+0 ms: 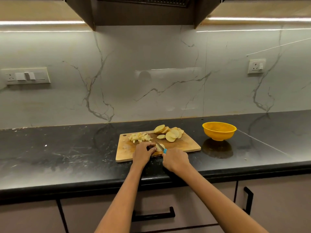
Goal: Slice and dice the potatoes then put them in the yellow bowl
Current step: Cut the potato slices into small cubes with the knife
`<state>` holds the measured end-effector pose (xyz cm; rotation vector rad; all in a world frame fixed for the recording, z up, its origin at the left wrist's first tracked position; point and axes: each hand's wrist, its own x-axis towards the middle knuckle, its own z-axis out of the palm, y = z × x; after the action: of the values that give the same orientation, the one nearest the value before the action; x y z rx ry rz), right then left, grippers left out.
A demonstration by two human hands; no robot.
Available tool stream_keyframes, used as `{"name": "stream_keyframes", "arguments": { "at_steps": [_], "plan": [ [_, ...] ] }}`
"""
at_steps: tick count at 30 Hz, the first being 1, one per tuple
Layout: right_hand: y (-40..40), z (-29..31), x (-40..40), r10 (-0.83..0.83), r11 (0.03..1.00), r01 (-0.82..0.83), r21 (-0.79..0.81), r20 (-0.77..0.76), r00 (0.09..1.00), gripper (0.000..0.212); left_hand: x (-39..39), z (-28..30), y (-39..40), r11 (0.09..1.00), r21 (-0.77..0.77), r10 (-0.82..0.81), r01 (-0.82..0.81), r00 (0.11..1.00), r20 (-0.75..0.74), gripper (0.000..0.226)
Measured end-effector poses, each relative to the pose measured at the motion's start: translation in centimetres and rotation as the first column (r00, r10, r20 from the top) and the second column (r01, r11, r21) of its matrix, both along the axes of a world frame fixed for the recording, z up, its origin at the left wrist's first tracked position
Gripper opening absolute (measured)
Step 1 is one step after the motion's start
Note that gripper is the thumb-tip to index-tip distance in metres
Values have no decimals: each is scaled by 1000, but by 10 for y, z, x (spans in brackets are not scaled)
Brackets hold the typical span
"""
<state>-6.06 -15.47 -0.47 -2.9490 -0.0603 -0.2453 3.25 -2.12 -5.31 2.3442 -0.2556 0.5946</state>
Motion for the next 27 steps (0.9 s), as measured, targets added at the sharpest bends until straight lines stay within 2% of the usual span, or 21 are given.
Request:
{"name": "stream_keyframes", "arguments": {
  "at_steps": [3, 8, 17, 23, 27],
  "plan": [
    [6, 5, 3, 19, 999, -21, -48, -46, 999, 32, -1, 1, 1, 1000, 6, -23, 23, 1000, -9, 25],
    [14, 17, 8, 46, 998, -51, -39, -133, 990, 31, -4, 2, 2, 999, 10, -42, 42, 999, -7, 24],
    [-9, -4, -45, 44, 983, -50, -174, -39, 998, 28, -6, 1, -1, 1000, 19, -2, 2, 1000, -1, 25],
    [-14, 3, -39, -43, 995, 40, 87, 27, 999, 37, -7, 3, -1, 999, -32, 41, -41, 999, 15, 23],
    [-5, 1, -19, -4, 995, 3, 101, 11, 1000, 38, -7, 2, 0, 997, -64, 39, -38, 999, 14, 22]
  ]
}}
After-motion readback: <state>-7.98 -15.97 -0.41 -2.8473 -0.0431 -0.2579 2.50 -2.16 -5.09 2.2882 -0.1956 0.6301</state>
